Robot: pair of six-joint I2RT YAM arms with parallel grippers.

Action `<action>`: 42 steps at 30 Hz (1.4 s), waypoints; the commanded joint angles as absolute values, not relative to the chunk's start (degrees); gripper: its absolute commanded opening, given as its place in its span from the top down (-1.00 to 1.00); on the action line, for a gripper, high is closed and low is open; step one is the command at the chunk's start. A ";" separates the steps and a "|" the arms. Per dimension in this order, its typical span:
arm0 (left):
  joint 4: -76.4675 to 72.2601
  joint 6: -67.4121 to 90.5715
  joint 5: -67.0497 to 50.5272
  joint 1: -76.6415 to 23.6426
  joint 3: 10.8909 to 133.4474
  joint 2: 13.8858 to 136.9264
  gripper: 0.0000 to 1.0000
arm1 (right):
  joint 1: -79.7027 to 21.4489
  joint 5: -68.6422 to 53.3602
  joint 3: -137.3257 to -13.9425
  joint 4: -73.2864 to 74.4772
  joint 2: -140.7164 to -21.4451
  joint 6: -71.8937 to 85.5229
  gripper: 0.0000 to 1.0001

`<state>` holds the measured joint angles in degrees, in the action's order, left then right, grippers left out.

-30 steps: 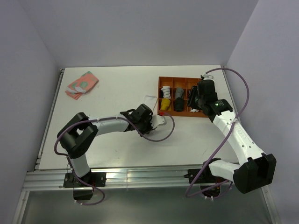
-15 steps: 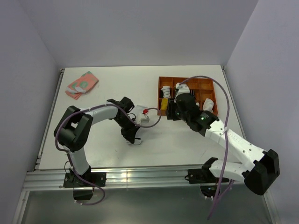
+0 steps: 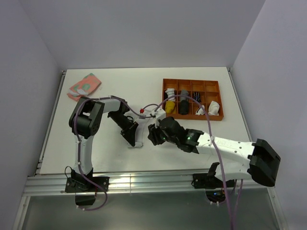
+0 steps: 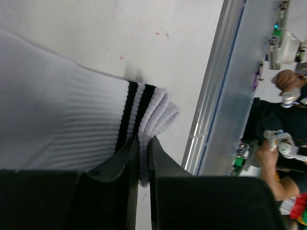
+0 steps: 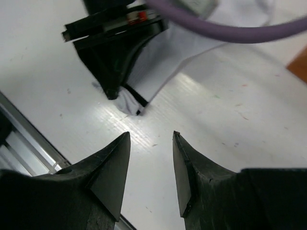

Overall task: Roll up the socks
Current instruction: Roll the sock at the center of the board.

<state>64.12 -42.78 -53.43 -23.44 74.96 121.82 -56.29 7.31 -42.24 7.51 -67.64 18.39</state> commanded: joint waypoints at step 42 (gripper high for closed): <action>75.15 -50.45 -55.46 -21.45 79.72 128.85 0.88 | -61.35 -10.99 -49.22 -12.39 -98.88 8.17 -0.01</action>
